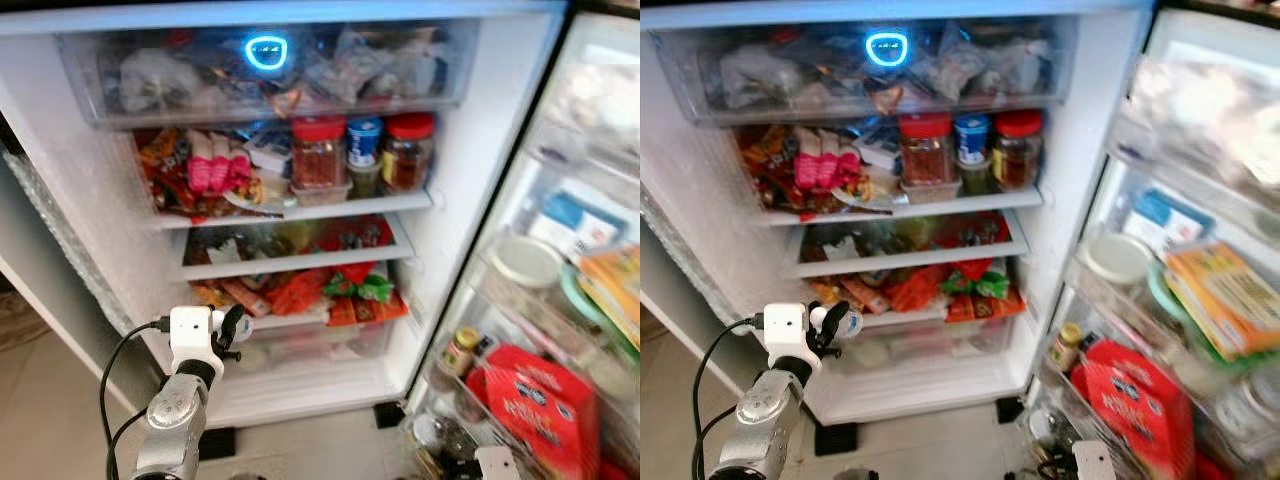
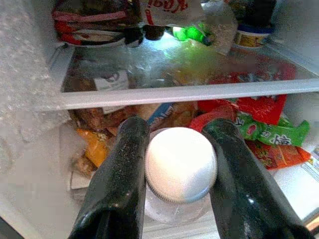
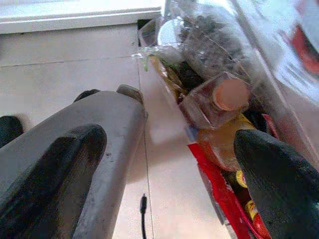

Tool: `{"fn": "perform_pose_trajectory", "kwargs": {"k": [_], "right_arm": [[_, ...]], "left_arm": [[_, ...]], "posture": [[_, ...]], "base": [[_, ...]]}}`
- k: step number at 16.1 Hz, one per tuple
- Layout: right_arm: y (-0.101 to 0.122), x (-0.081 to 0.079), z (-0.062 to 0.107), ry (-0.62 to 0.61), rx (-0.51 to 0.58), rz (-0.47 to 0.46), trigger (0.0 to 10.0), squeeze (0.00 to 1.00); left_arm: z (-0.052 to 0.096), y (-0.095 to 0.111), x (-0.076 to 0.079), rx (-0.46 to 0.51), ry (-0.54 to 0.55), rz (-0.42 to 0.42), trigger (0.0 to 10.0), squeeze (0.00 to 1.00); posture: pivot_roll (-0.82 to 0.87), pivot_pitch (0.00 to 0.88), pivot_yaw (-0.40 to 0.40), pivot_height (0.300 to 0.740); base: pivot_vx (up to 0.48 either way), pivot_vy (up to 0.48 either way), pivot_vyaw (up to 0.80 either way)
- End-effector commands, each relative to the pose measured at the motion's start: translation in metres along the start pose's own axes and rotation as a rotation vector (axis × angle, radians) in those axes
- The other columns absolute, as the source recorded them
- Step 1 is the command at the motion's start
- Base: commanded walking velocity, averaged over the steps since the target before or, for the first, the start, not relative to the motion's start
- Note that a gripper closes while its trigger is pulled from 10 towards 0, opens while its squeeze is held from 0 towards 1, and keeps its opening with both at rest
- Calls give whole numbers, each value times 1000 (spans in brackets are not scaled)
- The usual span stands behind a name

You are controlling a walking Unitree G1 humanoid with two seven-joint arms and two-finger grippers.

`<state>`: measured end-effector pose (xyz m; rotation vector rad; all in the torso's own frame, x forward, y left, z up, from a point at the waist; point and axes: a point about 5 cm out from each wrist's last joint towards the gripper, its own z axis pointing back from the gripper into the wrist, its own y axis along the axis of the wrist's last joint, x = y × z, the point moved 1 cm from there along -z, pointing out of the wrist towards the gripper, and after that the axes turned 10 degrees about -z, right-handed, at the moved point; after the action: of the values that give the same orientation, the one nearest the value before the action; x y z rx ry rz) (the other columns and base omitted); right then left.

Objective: Restocking fridge

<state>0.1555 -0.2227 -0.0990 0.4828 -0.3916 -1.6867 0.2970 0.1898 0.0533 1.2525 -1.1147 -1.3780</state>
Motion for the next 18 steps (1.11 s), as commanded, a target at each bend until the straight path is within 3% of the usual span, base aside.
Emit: {"fn": "perform_pose_trajectory", "kwargs": {"k": [1, 12, 14, 18], "right_arm": [[-11, 1, 1, -10, -38, -14, 10000, 0], [-10, 0, 1, 5, -31, -22, 10000, 0], [-9, -1, 1, 19, -21, -35, 10000, 0], [-8, -2, 1, 37, -22, -16, 10000, 0]], "left_arm": [[-2, 4, -1, 5, 4, -2, 10000, 0], [-6, 12, -4, 24, 13, -52, 10000, 0], [-13, 20, -1, 57, -7, -137, 10000, 0], [-14, 23, 0, 69, -14, -170, 10000, 0]], "posture": [[-22, 0, -15, 636], [-20, 0, -17, 636], [-20, 0, -18, 636], [-20, 0, -17, 636]], "base": [[0, 0, 0], [0, 0, 0], [0, 0, 0], [61, 0, 0]]}}
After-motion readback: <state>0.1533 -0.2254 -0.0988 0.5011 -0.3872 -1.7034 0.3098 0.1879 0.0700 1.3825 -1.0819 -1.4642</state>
